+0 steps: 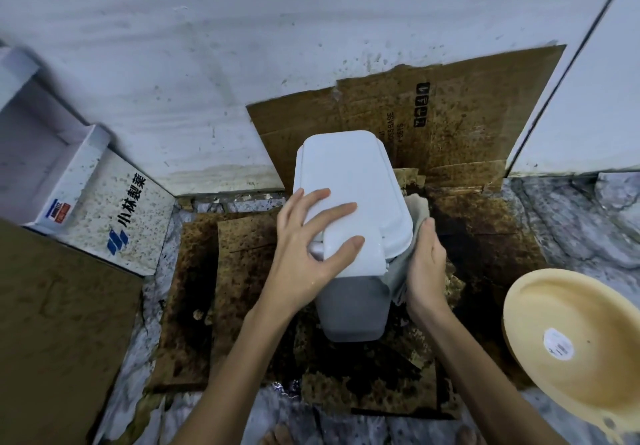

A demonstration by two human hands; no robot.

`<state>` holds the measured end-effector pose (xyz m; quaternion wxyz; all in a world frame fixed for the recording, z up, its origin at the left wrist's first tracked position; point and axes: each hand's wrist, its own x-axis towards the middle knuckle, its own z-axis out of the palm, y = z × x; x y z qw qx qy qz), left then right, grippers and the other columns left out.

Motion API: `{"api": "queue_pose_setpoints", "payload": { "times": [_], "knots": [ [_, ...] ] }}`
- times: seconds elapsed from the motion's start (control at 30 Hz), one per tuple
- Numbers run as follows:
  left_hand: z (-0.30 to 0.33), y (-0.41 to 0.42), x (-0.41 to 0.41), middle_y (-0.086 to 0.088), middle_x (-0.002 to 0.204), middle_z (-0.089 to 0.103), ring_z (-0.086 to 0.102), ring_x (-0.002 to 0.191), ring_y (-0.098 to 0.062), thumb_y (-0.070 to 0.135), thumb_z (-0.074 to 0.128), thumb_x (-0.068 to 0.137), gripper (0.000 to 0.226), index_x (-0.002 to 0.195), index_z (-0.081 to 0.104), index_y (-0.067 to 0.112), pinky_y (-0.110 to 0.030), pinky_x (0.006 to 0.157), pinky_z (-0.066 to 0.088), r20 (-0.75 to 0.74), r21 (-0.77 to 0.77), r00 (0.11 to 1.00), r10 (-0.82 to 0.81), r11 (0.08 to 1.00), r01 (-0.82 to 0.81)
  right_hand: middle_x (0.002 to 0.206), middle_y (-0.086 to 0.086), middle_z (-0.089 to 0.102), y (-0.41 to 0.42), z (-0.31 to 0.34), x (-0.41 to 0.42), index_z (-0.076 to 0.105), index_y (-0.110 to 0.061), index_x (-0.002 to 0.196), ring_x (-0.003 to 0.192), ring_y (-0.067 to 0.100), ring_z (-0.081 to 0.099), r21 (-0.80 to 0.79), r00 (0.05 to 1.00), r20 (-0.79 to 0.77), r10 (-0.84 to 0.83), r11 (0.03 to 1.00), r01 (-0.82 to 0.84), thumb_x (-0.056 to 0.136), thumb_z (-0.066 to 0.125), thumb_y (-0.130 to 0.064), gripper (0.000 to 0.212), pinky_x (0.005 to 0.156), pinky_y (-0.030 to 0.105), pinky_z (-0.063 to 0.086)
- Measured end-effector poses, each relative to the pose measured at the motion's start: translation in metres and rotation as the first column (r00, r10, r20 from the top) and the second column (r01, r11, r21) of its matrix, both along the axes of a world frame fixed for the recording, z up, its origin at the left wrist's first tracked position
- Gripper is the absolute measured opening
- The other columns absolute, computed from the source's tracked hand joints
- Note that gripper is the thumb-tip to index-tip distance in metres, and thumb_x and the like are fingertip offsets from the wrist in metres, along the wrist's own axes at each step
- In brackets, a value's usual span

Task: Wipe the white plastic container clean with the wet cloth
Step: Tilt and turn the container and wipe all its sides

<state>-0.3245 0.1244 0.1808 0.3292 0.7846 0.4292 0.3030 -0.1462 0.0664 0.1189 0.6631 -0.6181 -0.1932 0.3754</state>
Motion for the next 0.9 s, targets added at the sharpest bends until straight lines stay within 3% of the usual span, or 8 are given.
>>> {"api": "queue_pose_setpoints", "payload": {
  "times": [0.07, 0.17, 0.27, 0.4, 0.5, 0.57, 0.7, 0.9],
  "knots": [
    [-0.006, -0.010, -0.002, 0.020, 0.163, 0.038, 0.011, 0.161, -0.010, 0.063, 0.066, 0.090, 0.048, 0.137, 0.066, 0.049, -0.018, 0.122, 0.011, 0.005, 0.011, 1.000, 0.000, 1.000, 0.000, 0.124, -0.017, 0.076, -0.001, 0.013, 0.007, 0.068, -0.037, 0.131, 0.120, 0.003, 0.069, 0.026, 0.999, 0.039, 0.004, 1.000, -0.005, 0.113, 0.034, -0.051, 0.040, 0.105, 0.030, 0.056],
    [-0.014, -0.021, -0.005, 0.019, 0.168, 0.030, 0.006, 0.162, -0.008, 0.064, 0.066, 0.091, 0.056, 0.145, 0.061, 0.048, -0.019, 0.121, 0.010, 0.007, 0.008, 1.000, 0.020, 1.000, -0.020, 0.122, -0.009, 0.077, -0.011, 0.026, 0.013, 0.069, -0.034, 0.129, 0.116, 0.011, 0.073, 0.068, 0.974, 0.170, 0.146, 0.985, -0.160, 0.114, 0.035, -0.047, 0.040, 0.091, 0.027, 0.060],
    [-0.020, -0.031, -0.010, 0.023, 0.172, 0.020, -0.002, 0.164, -0.007, 0.069, 0.065, 0.090, 0.073, 0.156, 0.049, 0.042, -0.018, 0.119, 0.007, -0.002, -0.013, 0.999, 0.038, 0.999, -0.038, 0.146, -0.014, 0.064, -0.025, 0.026, 0.016, 0.058, -0.037, 0.148, 0.139, 0.009, 0.057, 0.063, 0.906, 0.325, 0.272, 0.949, -0.308, 0.115, 0.035, -0.047, 0.042, 0.112, 0.031, 0.051],
    [-0.028, -0.049, -0.017, 0.026, 0.174, 0.011, -0.007, 0.164, -0.006, 0.075, 0.063, 0.089, 0.080, 0.160, 0.041, 0.045, -0.024, 0.118, 0.007, -0.010, -0.047, 1.000, 0.023, 0.999, -0.023, 0.161, -0.037, 0.037, -0.041, 0.027, 0.016, 0.045, -0.062, 0.147, 0.157, -0.002, 0.025, 0.025, 0.797, 0.514, 0.317, 0.924, -0.383, 0.115, 0.036, -0.043, 0.038, 0.126, 0.023, 0.028],
    [-0.033, -0.060, -0.020, 0.024, 0.175, 0.011, -0.002, 0.164, -0.009, 0.073, 0.064, 0.089, 0.079, 0.160, 0.040, 0.046, -0.031, 0.122, 0.012, -0.010, -0.058, 1.000, 0.026, 0.998, -0.027, 0.160, -0.044, 0.029, -0.046, 0.024, 0.019, 0.045, -0.050, 0.153, 0.160, 0.000, 0.018, -0.086, 0.682, 0.621, 0.386, 0.898, -0.431, 0.115, 0.035, -0.040, 0.041, 0.129, 0.035, 0.024],
    [-0.035, -0.065, -0.021, 0.023, 0.175, 0.011, -0.001, 0.165, -0.011, 0.075, 0.063, 0.089, 0.079, 0.160, 0.039, 0.047, -0.035, 0.123, 0.014, -0.016, -0.061, 1.000, 0.026, 0.998, -0.027, 0.162, -0.047, 0.018, -0.044, 0.027, 0.021, 0.044, -0.046, 0.154, 0.161, 0.000, 0.009, -0.171, 0.580, 0.680, 0.448, 0.867, -0.469, 0.115, 0.035, -0.039, 0.041, 0.129, 0.033, 0.015],
    [-0.039, -0.072, -0.024, 0.023, 0.175, 0.011, 0.001, 0.165, -0.013, 0.072, 0.065, 0.090, 0.079, 0.160, 0.038, 0.048, -0.036, 0.122, 0.015, -0.023, -0.059, 0.999, 0.037, 0.997, -0.038, 0.173, -0.022, 0.000, -0.038, 0.030, 0.020, 0.039, -0.057, 0.154, 0.161, 0.006, -0.002, -0.308, 0.480, 0.669, 0.568, 0.799, -0.516, 0.111, 0.040, -0.047, 0.045, 0.127, 0.035, 0.007],
    [-0.039, -0.080, -0.027, 0.023, 0.176, 0.001, -0.004, 0.164, -0.010, 0.077, 0.063, 0.088, 0.076, 0.157, 0.039, 0.055, -0.037, 0.122, 0.017, 0.007, -0.089, 0.996, 0.088, 0.992, -0.087, 0.172, -0.022, -0.023, -0.029, 0.037, 0.023, 0.027, -0.077, 0.148, 0.158, 0.011, -0.001, -0.400, 0.475, 0.539, 0.695, 0.708, -0.582, 0.096, 0.051, -0.070, 0.058, 0.126, 0.051, 0.014]
  ]
}}
